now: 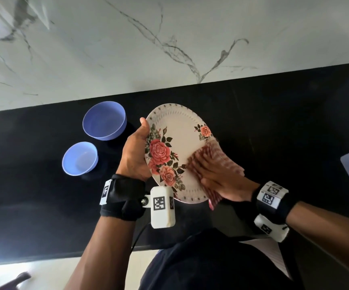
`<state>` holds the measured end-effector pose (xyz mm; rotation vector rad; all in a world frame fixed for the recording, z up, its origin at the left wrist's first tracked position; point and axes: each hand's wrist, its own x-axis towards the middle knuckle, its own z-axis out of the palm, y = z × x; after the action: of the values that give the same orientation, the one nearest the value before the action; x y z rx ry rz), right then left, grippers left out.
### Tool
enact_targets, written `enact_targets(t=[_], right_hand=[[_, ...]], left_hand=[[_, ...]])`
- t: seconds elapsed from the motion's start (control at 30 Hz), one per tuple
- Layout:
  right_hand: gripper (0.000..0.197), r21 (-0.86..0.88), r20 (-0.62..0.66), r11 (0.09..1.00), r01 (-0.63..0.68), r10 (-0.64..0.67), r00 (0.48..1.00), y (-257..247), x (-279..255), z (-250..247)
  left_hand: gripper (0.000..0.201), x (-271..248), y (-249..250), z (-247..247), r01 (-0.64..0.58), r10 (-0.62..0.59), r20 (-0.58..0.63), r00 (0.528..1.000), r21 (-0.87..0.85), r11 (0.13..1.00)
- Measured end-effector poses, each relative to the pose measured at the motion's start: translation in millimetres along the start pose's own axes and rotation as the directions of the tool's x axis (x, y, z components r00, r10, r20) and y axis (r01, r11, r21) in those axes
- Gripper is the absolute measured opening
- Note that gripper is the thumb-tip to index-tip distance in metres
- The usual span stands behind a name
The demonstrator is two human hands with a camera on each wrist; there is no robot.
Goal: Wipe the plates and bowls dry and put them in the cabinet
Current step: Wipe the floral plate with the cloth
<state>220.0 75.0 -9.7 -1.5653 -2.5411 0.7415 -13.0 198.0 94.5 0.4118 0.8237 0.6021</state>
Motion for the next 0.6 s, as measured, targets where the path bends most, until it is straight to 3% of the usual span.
enact_targets(t=[0.1,0.17,0.23,0.33,0.47,0.6], right_hand=[[0.063,0.036,-0.127,0.993,-0.109,0.113,0.985,10,30,-15],[0.07,-0.07,-0.184,0.996,-0.063,0.049,0.982,19,52,-22],[0.057,-0.136,-0.225,0.991,-0.007,-0.024,0.974,26,74,-27],[0.049,-0.168,-0.371,0.984,0.066,-0.125,0.92,18,103,-35],[0.049,-0.276,-0.427,0.951,0.14,-0.252,0.868,-18,114,-46],[0.057,-0.058,-0.41,0.992,0.116,-0.129,0.903,-60,114,-42]], left_hand=[[0.073,-2,-2,3,-0.01,0.01,0.007,1.0,-0.002,1.0],[0.072,-3,-3,3,-0.019,0.019,0.005,1.0,-0.002,1.0],[0.071,-3,-3,3,-0.028,0.028,-0.005,1.0,0.001,1.0],[0.071,-4,-4,5,-0.024,0.024,0.003,1.0,-0.002,1.0],[0.07,-3,-3,7,-0.055,0.055,-0.029,0.998,0.013,0.998],[0.08,-2,0,4,-0.054,0.056,-0.052,0.997,0.032,0.998]])
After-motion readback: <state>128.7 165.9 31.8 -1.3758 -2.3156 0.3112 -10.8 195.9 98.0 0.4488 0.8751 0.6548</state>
